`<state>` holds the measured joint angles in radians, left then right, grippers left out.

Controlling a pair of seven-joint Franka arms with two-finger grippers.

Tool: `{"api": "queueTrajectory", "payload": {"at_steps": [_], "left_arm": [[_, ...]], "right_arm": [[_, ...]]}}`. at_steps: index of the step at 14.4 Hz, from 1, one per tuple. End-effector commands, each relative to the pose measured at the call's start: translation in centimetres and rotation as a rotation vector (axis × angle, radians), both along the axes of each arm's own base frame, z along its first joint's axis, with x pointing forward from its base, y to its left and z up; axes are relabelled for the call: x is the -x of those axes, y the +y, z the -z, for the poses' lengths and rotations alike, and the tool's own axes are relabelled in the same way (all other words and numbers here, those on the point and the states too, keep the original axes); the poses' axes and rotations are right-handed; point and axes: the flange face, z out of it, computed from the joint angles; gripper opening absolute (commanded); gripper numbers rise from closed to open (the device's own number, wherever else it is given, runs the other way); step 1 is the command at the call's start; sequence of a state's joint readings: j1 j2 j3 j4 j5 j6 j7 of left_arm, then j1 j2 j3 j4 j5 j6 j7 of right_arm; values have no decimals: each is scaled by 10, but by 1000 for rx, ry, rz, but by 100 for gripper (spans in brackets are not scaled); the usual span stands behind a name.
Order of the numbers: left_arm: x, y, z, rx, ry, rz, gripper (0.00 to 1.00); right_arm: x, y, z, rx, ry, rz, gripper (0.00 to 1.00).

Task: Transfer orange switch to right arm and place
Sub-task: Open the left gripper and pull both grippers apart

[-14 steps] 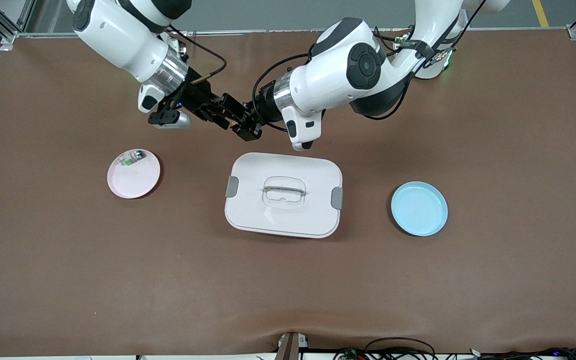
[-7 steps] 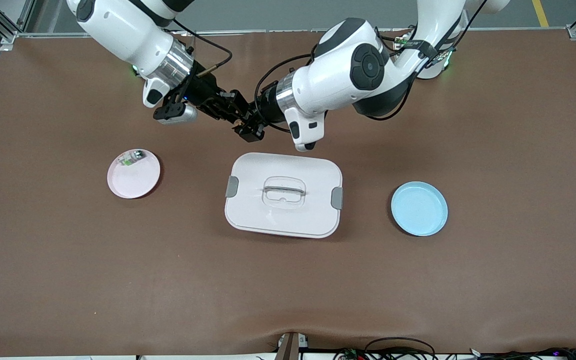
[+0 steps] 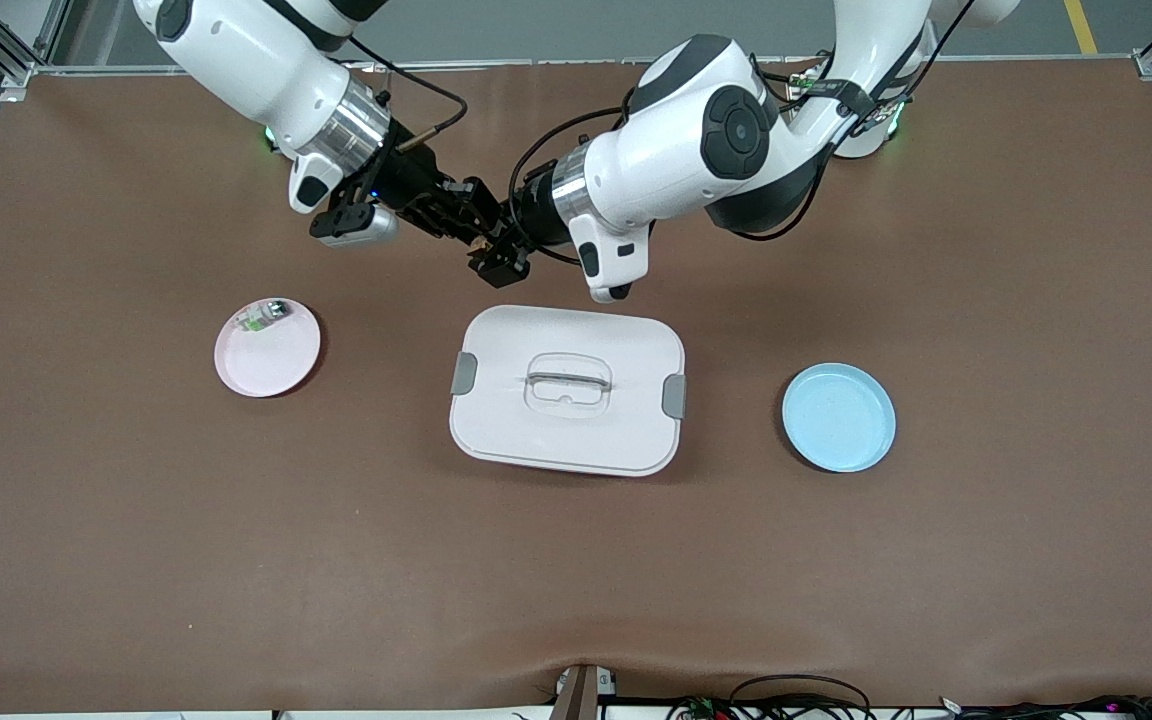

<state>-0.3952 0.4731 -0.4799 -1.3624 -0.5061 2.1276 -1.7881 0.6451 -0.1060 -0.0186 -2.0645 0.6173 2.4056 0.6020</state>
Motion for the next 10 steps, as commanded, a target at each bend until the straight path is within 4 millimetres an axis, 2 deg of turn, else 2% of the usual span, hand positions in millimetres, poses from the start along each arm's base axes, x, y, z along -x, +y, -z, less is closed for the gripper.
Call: {"api": "queueTrajectory", "payload": {"at_steps": [1,2,4,6,10], "left_arm": [[-5,10,-19,17,-9,-32,100],[-10,19,-31,21,-30,-47,100],[-20,33,-36,18,-40,-65,100],[-33,59,-58,14,-91,-96,100],[-34,85,-95,-106,-298,-95,100]], "right_arm": [[2,5,-5,-23,13,6,0],[2,5,-5,-23,13,6,0],[2,4,-7,-21,14,-4,0],[3,2,-12,-2,45,-48,0],[1,-16,-19,94,81,-141,0]]}}
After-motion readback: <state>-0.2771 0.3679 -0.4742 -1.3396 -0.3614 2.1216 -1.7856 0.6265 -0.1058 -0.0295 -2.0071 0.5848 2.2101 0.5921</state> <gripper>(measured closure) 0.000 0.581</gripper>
